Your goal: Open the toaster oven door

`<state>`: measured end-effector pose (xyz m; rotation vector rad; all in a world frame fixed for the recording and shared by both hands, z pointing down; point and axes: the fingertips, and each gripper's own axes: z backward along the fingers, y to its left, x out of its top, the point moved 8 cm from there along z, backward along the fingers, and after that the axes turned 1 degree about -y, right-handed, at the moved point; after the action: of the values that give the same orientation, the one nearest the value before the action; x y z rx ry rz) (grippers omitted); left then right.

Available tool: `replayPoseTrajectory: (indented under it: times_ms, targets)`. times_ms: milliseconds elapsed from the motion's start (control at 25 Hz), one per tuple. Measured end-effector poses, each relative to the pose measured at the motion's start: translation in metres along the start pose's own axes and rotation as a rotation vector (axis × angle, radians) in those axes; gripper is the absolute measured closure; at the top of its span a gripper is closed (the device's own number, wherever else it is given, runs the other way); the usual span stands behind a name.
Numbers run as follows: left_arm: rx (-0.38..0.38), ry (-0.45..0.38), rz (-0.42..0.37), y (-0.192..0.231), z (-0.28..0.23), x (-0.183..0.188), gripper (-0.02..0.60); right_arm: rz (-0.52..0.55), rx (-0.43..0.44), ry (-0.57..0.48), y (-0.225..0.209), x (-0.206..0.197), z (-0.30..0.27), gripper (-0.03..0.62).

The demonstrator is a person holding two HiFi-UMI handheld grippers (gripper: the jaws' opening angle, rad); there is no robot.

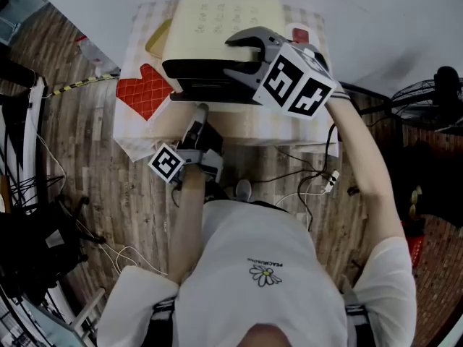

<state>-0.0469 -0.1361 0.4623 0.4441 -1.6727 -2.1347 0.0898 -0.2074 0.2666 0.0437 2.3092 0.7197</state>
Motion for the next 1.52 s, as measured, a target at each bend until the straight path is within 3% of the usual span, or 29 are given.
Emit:
replayPoseTrajectory:
  times_ms: [160,560,1040,1520]
  targets:
    - [-0.012,0.024,-0.042,0.002,-0.007,0.003,0.518,0.017,-0.024,0.0,-0.002,-0.002,0.003,0.405]
    - [-0.048,-0.003,-0.041,0.008,0.004,-0.003,0.517,0.016,-0.021,-0.002,0.002,-0.003,0.001,0.405]
    - [-0.005,-0.015,-0.102,0.02,0.039,-0.012,0.505,0.021,-0.023,-0.002,0.001,-0.002,-0.002,0.405]
    - [0.046,-0.003,-0.086,0.03,0.061,-0.018,0.503,0.014,-0.024,0.003,0.001,-0.001,-0.001,0.405]
